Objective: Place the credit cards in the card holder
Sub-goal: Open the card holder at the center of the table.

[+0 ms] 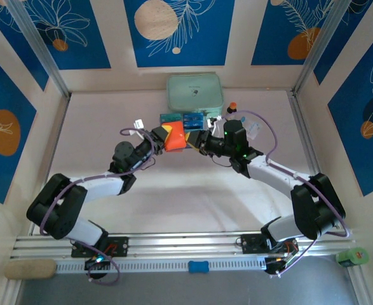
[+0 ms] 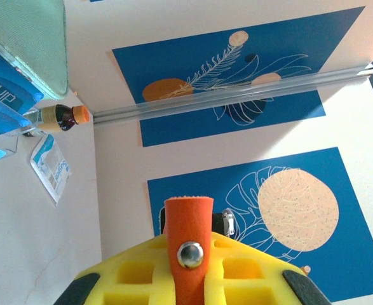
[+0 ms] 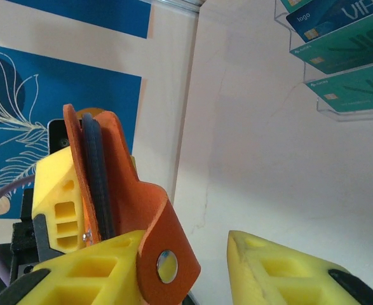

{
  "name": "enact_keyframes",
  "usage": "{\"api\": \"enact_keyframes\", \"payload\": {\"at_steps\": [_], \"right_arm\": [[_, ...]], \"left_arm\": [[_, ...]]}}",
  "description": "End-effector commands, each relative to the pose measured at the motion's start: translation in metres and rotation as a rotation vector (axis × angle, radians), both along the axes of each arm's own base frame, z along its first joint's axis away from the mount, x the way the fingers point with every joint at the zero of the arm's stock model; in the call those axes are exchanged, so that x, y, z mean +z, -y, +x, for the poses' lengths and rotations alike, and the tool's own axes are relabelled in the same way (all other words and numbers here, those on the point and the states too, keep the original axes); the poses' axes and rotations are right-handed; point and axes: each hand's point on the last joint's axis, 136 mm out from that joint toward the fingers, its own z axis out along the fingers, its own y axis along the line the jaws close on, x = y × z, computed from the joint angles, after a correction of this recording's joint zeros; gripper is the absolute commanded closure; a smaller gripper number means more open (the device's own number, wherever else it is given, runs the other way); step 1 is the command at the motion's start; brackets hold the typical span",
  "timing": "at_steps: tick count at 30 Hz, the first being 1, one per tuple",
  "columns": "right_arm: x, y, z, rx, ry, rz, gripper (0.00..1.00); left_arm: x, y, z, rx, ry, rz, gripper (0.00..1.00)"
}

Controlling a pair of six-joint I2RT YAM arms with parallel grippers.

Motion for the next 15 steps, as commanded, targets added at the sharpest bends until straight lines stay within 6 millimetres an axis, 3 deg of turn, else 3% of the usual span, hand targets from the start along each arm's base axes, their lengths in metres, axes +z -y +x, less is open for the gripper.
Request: {"api": "enact_keyframes", "payload": {"at_steps": [1, 15], "right_arm": [[-0.005, -0.001, -0.001, 0.017, -0.023, 0.03, 0.63], [0.024, -0.013, -0.01, 0.129, -0.036, 0.238, 0.58]], "left_arm": [[0.035, 0.003, -0.003, -0.004, 0.092, -0.086, 1.0], [0.041, 0.012, -0.002, -0.02, 0.103, -0.106, 1.0]]}}
